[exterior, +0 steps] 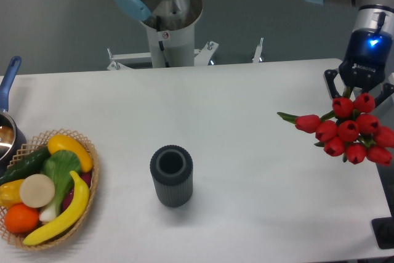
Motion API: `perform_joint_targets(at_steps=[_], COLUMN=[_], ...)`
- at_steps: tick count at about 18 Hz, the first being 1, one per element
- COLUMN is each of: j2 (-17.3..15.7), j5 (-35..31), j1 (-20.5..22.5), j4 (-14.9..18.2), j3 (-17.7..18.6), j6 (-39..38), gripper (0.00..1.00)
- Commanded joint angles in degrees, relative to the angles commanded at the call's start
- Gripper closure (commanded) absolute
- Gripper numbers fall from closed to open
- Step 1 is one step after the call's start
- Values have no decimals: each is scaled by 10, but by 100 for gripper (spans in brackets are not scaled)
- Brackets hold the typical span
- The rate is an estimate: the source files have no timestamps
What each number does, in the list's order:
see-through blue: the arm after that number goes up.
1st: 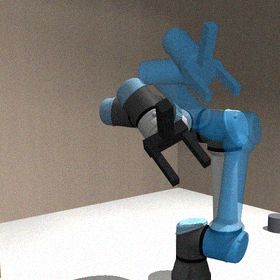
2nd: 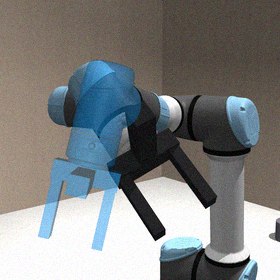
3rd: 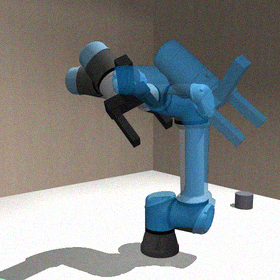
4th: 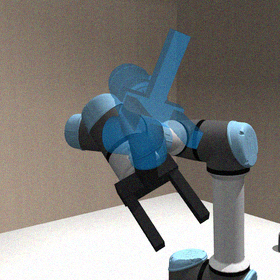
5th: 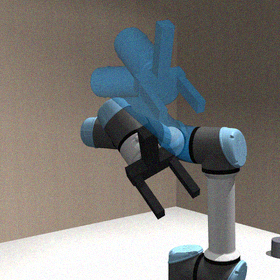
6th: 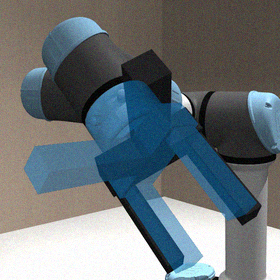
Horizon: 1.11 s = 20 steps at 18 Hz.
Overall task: Insert the flowers into the vase
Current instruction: 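Lift the bunch of red tulips with the gripper, then carry the tulips over the dark grey vase, stems pointing down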
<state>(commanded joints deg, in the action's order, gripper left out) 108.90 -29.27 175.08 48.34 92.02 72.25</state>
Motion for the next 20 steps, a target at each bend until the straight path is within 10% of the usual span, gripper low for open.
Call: perform_joint_targets(at_steps=[10, 20], j2=[0, 5], j5=[18, 184], j1=[-19, -93], j4=[-3, -11], j3=[9, 18], j6=[4, 20], gripper=[74, 74])
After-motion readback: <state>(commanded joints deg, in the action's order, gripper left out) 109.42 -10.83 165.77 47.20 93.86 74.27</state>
